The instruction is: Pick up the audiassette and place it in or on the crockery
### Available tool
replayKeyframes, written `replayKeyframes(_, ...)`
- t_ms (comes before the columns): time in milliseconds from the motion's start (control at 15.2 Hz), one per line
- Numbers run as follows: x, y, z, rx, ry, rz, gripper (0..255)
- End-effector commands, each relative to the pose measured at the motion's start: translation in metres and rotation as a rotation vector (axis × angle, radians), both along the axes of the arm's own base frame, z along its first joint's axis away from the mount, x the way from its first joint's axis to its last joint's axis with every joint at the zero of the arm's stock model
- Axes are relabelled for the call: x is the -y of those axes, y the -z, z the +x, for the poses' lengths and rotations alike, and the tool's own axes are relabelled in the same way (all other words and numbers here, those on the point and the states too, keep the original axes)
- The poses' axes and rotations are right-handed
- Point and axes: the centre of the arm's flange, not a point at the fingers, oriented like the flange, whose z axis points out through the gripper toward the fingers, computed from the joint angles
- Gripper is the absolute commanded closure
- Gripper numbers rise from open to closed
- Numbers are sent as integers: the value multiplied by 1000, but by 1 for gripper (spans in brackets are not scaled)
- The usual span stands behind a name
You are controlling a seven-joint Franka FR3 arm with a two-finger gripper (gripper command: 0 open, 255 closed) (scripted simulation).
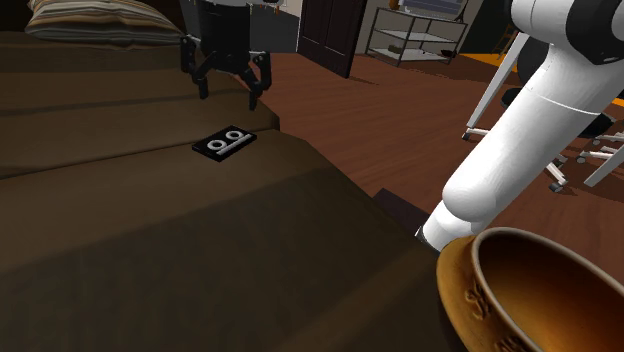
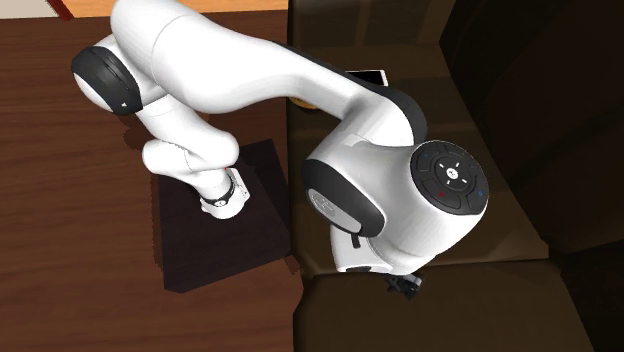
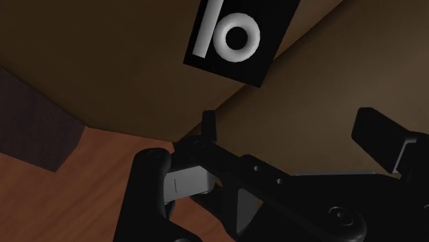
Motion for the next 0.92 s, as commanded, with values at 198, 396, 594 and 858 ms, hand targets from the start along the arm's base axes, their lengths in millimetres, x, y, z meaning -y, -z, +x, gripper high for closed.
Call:
replayKeyframes(198,0,1,0,0,0,0,0)
replayKeyframes(396,0,1,0,0,0,0,255)
replayKeyframes(594,0,1,0,0,0,0,255)
replayKeyframes(858,0,1,0,0,0,0,255)
